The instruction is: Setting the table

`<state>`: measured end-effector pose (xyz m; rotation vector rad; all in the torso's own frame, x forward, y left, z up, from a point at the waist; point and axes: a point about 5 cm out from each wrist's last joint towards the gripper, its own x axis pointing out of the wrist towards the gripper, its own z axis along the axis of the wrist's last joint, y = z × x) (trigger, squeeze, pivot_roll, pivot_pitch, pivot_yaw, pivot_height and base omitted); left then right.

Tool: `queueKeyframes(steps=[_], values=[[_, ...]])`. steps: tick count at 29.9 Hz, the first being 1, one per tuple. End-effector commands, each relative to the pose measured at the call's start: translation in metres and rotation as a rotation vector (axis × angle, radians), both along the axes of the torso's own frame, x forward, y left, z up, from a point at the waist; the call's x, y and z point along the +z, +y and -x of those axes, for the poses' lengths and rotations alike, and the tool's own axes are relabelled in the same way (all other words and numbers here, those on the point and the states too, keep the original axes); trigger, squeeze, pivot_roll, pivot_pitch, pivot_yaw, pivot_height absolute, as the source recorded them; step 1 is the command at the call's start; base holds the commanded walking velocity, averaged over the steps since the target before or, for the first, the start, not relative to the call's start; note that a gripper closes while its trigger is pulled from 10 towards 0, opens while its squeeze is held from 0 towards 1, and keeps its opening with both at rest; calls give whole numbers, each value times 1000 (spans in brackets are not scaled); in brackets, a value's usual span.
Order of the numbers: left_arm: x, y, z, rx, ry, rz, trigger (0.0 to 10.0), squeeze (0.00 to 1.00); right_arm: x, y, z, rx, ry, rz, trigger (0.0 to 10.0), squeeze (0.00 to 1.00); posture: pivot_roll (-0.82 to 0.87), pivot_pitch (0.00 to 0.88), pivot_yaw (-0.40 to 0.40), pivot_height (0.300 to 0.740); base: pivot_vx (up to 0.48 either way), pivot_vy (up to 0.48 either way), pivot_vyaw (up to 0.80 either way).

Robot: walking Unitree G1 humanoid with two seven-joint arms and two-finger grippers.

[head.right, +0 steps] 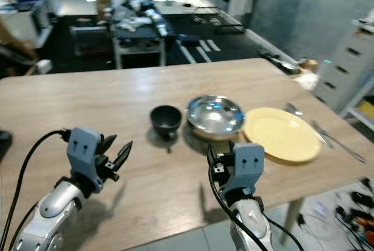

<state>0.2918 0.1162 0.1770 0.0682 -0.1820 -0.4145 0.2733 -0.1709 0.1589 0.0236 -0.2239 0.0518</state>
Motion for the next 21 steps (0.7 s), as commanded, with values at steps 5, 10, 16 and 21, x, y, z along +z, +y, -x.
queueKeyframes(steps=[5,10,16,21], values=[[-4,-4,0,-11,9,-10,10000,0,-10,-4,1,-15,45,-13,10000,0,49,58,23,740,0,0,-800],[-4,-5,-2,-19,9,-8,10000,0,-10,-4,1,-13,50,-10,10000,0,46,59,23,740,0,0,-800],[-4,-8,-2,-38,10,-9,10000,0,-14,-5,2,-19,66,-12,10000,0,48,60,31,740,0,0,-800],[-5,-8,-2,-53,15,-19,10000,0,-17,-2,2,-19,74,-16,10000,0,49,60,37,740,0,0,-800]])
